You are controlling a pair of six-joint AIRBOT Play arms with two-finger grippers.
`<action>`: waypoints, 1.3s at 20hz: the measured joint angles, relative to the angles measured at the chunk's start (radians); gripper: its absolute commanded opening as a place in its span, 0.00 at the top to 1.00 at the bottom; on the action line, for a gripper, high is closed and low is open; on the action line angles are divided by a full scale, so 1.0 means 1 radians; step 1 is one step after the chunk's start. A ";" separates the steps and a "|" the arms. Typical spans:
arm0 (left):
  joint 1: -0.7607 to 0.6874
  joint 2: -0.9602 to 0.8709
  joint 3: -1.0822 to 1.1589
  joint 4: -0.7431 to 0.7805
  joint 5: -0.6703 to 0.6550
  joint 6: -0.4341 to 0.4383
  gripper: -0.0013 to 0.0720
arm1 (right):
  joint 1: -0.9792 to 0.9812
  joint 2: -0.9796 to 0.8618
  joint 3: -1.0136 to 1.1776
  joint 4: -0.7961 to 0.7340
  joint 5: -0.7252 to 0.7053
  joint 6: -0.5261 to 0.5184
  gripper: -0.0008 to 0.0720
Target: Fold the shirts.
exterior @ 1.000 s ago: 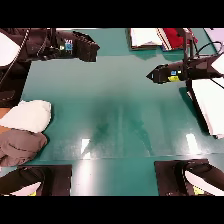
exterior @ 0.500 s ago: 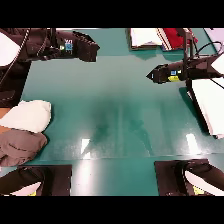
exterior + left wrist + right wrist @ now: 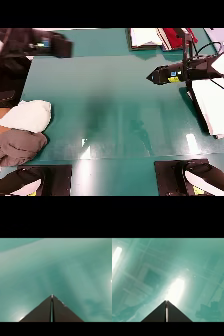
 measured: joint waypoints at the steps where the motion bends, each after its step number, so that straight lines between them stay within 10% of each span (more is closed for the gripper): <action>1: 0.066 0.004 -0.024 0.025 -0.043 -0.005 0.94 | 0.000 0.000 0.000 0.000 0.000 0.000 0.96; 3: 0.185 0.010 -0.096 0.056 -0.105 0.000 0.80 | 0.000 0.000 0.000 0.000 0.002 0.000 0.96; 4: 0.238 0.011 -0.149 0.068 -0.130 0.011 0.32 | 0.000 0.000 0.000 0.000 0.002 0.000 0.96; 5: 0.282 0.012 -0.207 0.074 -0.140 0.024 0.06 | 0.000 0.000 0.000 0.000 0.002 0.000 0.96; 13: 0.443 -0.010 -0.689 0.097 0.050 0.058 0.07 | 0.000 0.001 0.000 0.000 0.001 0.000 0.96; 14: 0.447 -0.017 -0.712 0.097 0.069 0.058 0.23 | 0.000 0.001 0.000 0.000 0.000 0.000 0.96; 16: 0.452 -0.025 -0.738 0.098 0.086 0.058 0.94 | 0.000 0.001 0.000 0.000 -0.002 0.000 0.96; 26: 0.380 0.206 -0.352 0.087 -0.011 0.062 0.95 | -0.006 0.145 0.001 0.010 -0.203 0.023 0.96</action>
